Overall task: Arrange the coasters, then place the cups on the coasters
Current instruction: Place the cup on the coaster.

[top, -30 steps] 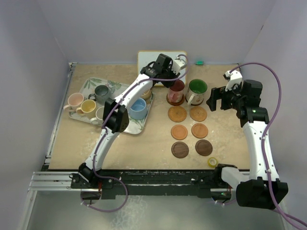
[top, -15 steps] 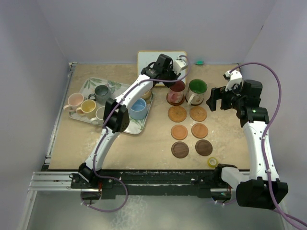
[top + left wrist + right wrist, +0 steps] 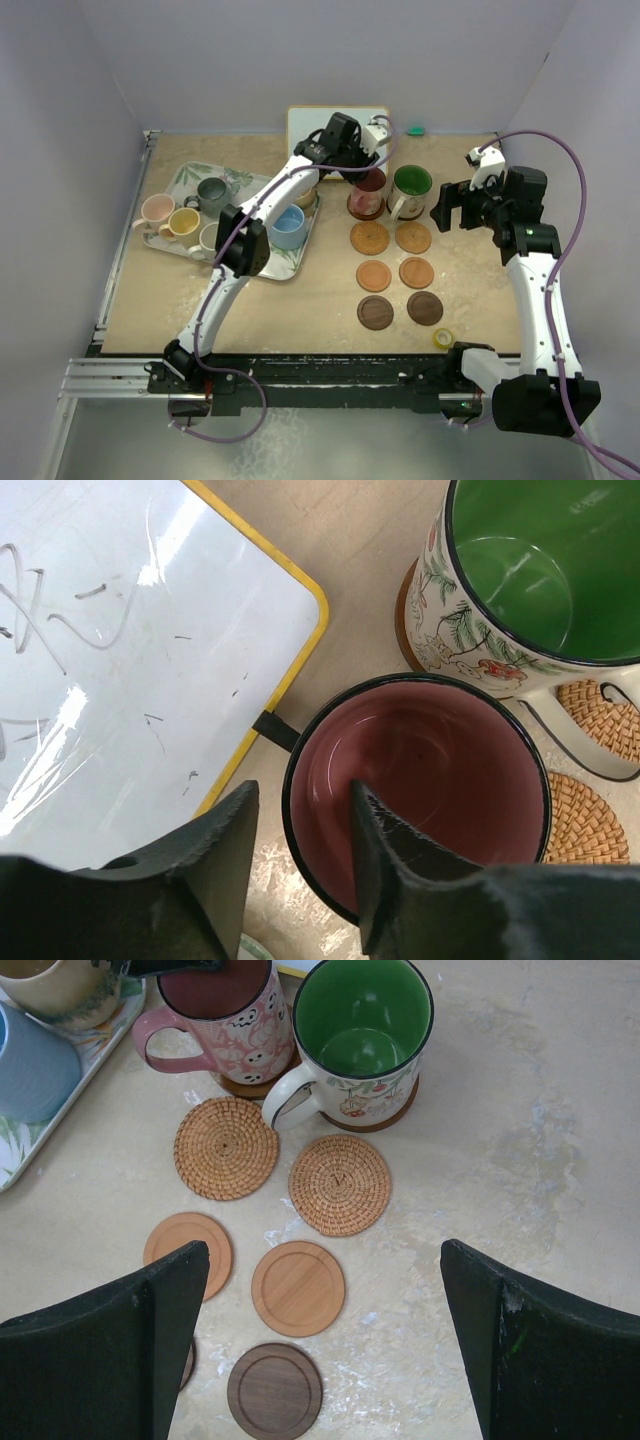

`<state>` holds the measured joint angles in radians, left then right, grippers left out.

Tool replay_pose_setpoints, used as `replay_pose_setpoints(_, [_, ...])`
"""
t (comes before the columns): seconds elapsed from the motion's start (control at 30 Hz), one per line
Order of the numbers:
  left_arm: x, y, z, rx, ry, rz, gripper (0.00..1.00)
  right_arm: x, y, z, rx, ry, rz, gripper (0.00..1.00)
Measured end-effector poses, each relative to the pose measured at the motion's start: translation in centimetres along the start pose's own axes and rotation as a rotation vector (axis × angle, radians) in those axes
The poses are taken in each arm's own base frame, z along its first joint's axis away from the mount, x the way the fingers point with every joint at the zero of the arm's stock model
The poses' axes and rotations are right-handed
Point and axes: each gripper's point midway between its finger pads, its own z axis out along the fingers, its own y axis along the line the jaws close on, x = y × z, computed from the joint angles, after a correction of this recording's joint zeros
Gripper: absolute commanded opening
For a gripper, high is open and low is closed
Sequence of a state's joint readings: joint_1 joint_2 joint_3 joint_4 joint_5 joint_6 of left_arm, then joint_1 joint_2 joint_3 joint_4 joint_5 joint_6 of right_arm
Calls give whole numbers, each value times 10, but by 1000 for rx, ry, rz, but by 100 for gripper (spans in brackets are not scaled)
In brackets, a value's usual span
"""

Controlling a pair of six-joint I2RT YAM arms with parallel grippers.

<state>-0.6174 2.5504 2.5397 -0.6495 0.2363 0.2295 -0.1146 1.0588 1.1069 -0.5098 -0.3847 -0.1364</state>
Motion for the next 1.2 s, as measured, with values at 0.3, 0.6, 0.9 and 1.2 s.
replay_pose_setpoints(0.3, [-25,-5,-56,-13,-25,30,65,0,0,0,0,0,0,100])
replay_pose_setpoints(0.6, [-50,-7,-174,-134,-93,140,67,0,0,0,-2,-2,-1,100])
replay_pose_setpoints(0.9, [24,-7,-258,-248,-8,169,68,0,1,0,-3,-2,-1,100])
replay_pose_setpoints(1.2, [99,40,-302,-370,52,34,70,-1,2,-1,-10,-7,-2,100])
